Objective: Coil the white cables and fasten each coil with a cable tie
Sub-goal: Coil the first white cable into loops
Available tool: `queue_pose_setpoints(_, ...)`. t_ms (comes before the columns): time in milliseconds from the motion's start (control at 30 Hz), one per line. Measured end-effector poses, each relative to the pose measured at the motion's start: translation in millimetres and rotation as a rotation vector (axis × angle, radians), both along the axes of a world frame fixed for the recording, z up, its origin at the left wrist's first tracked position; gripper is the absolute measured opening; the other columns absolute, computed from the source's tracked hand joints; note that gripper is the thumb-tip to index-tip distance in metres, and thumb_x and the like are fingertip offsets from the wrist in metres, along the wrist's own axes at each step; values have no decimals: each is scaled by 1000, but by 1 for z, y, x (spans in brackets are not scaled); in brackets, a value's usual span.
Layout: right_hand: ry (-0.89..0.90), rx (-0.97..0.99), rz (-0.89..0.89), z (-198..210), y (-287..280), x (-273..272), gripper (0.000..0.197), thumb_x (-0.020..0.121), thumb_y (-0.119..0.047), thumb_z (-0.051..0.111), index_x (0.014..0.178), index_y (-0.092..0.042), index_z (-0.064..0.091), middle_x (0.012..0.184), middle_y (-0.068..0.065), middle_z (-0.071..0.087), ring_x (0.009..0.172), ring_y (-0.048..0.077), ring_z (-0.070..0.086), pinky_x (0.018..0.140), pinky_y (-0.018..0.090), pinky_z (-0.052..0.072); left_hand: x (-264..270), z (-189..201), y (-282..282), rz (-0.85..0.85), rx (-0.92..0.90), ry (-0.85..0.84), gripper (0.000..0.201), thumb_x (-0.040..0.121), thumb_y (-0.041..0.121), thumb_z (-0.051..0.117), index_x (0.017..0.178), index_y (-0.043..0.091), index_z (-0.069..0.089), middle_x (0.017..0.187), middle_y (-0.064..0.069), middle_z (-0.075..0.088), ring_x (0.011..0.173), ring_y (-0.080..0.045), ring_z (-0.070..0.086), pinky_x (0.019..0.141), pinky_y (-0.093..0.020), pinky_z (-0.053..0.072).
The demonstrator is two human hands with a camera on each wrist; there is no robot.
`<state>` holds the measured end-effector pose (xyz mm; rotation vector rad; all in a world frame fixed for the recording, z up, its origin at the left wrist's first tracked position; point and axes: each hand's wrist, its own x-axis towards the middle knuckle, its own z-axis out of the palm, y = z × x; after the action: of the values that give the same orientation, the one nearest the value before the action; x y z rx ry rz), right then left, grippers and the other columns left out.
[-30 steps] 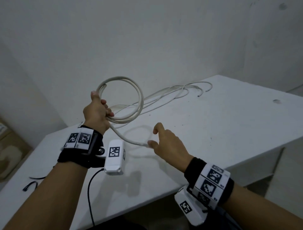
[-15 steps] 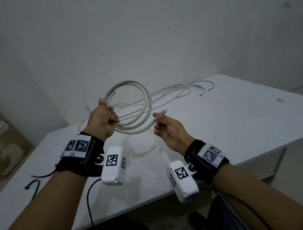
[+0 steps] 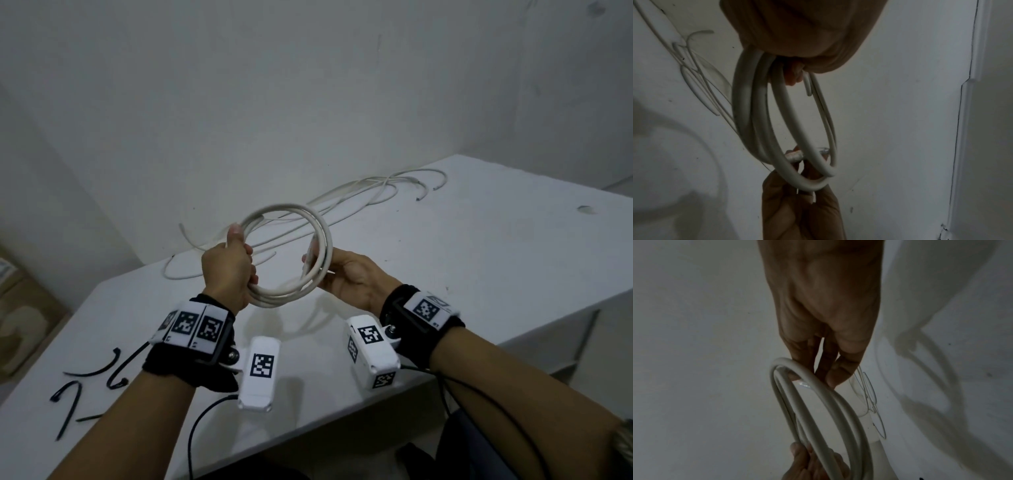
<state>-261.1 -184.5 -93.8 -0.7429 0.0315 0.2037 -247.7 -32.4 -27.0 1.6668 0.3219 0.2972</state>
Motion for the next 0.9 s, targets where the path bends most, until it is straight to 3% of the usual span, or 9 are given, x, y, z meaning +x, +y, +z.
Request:
queue_pose_setpoints(133, -21, 34, 19, -1, -6, -4, 16, 87, 0, 53, 87, -2, 69, 87, 13, 68, 79, 21, 68, 79, 30, 57, 3, -3, -1, 7, 60, -40, 47, 97, 46, 45, 67, 11, 48, 54, -6, 41, 43, -19, 36, 44, -25, 33)
queue_pose_setpoints(333, -7, 2, -41, 1, -10, -10, 19, 92, -6, 50, 94, 1, 67, 103, 19, 66, 87, 26, 66, 88, 35, 55, 6, -5, -6, 26, 91, -81, 45, 97, 46, 46, 68, 11, 50, 61, -5, 45, 48, -21, 40, 44, -25, 35)
queue_pose_setpoints(433, 25, 21, -119, 4, -6, -15, 49, 99, -40, 40, 92, 1, 66, 94, 18, 66, 87, 28, 63, 87, 37, 53, 6, -6, -9, 31, 83, -100, 44, 97, 46, 46, 69, 12, 50, 61, -4, 46, 49, -20, 41, 45, -26, 35)
queue_pose_setpoints(500, 13, -54, -189, 3, 2, -19, 58, 93, -55, 41, 87, -2, 64, 82, 14, 62, 82, 26, 58, 86, 38, 52, 7, -8, -11, 31, 99, -106, 44, 96, 47, 46, 70, 13, 50, 62, -4, 46, 49, -20, 42, 45, -25, 36)
queue_pose_setpoints(533, -2, -123, -234, 3, 6, -20, 52, 91, -52, 48, 84, -3, 62, 79, 13, 59, 80, 26, 56, 88, 39, 52, 6, -9, -11, 29, 102, -102, 44, 96, 48, 46, 71, 13, 50, 61, -4, 46, 49, -20, 42, 46, -26, 37)
queue_pose_setpoints(600, 0, -212, -314, 3, 10, -23, 31, 89, -31, 61, 80, -1, 63, 79, 15, 58, 77, 27, 56, 91, 44, 51, 5, -11, -13, 23, 105, -97, 44, 96, 49, 46, 70, 13, 50, 61, -3, 46, 48, -20, 42, 47, -26, 37)
queue_pose_setpoints(667, 43, -251, -314, 4, 7, -23, 18, 87, -16, 63, 80, 1, 63, 79, 15, 59, 75, 26, 58, 83, 41, 56, 3, -12, -15, 22, 112, -104, 44, 96, 49, 46, 70, 14, 50, 60, -3, 45, 48, -20, 42, 47, -26, 37)
queue_pose_setpoints(733, 69, -275, -249, 4, 2, -21, 16, 87, -18, 64, 81, -3, 63, 76, 9, 60, 69, 20, 59, 69, 32, 54, 1, -11, -15, 18, 121, -122, 44, 96, 49, 46, 71, 13, 50, 59, -2, 45, 47, -19, 42, 47, -26, 38)
queue_pose_setpoints(900, 87, -298, -171, -2, -4, -18, 20, 86, -30, 65, 82, -11, 66, 77, 1, 65, 76, 16, 60, 75, 30, 46, -2, -6, -16, 9, 191, -168, 44, 95, 49, 47, 83, 7, 53, 56, -4, 44, 42, -19, 41, 48, -27, 41)
